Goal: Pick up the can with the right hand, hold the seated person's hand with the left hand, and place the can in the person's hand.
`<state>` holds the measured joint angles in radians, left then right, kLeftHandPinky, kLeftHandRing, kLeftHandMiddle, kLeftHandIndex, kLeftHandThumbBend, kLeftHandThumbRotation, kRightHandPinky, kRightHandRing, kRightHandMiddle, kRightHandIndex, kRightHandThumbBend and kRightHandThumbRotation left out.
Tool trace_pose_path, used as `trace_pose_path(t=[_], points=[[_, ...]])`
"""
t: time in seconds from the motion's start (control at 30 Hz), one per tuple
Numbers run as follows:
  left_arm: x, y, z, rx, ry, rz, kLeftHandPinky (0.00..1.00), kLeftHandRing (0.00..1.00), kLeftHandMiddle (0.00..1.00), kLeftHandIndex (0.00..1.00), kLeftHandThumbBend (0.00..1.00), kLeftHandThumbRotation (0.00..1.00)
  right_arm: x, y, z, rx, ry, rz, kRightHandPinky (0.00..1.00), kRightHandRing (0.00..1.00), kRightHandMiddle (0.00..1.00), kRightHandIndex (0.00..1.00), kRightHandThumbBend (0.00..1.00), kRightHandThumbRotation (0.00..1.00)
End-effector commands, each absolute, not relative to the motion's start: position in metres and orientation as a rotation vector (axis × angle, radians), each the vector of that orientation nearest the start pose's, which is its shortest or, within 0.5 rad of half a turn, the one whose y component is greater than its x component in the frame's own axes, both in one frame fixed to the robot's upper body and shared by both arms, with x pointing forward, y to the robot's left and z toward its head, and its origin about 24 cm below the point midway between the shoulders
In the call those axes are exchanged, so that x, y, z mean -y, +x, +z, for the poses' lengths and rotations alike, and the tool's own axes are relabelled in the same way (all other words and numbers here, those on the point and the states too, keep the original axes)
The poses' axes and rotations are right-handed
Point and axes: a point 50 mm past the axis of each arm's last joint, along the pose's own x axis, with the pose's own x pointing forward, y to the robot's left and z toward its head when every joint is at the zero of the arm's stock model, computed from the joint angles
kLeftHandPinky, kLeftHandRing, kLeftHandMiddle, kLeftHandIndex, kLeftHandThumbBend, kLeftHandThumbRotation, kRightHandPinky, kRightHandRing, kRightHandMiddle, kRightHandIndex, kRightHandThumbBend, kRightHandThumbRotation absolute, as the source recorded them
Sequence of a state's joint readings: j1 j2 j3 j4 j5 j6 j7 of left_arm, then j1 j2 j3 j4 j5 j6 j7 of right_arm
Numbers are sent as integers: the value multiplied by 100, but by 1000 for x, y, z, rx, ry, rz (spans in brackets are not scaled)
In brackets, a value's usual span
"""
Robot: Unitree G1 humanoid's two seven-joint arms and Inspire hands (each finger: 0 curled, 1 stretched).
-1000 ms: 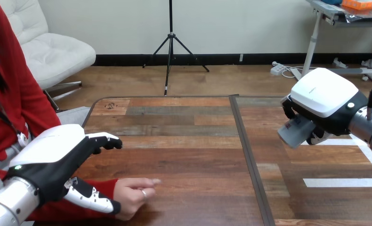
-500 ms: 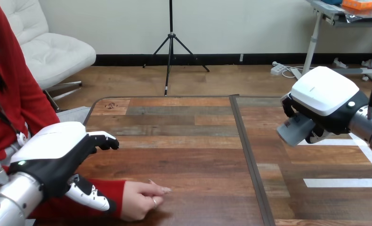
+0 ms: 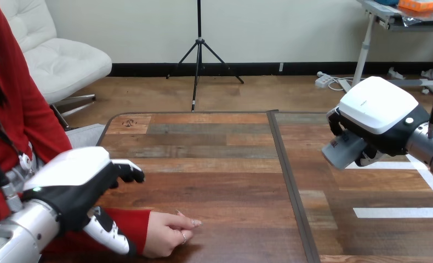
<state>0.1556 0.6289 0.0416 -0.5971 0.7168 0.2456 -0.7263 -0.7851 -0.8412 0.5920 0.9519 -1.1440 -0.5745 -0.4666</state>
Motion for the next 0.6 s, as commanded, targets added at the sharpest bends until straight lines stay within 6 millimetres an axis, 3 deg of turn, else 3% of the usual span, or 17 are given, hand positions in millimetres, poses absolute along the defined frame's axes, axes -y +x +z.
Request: trace_pose_path(t=[0.0,0.57], points=[[-203,213,146,-124,1374,-443,69,80,82,79,100,6,269,354,140,495,-1981,282,40,47,52,46,72,0],[-199,219,143,-169,1361,-509,68,79,80,78,100,3,271,355,143,494,-1974,269,41,49,52,47,73,0]])
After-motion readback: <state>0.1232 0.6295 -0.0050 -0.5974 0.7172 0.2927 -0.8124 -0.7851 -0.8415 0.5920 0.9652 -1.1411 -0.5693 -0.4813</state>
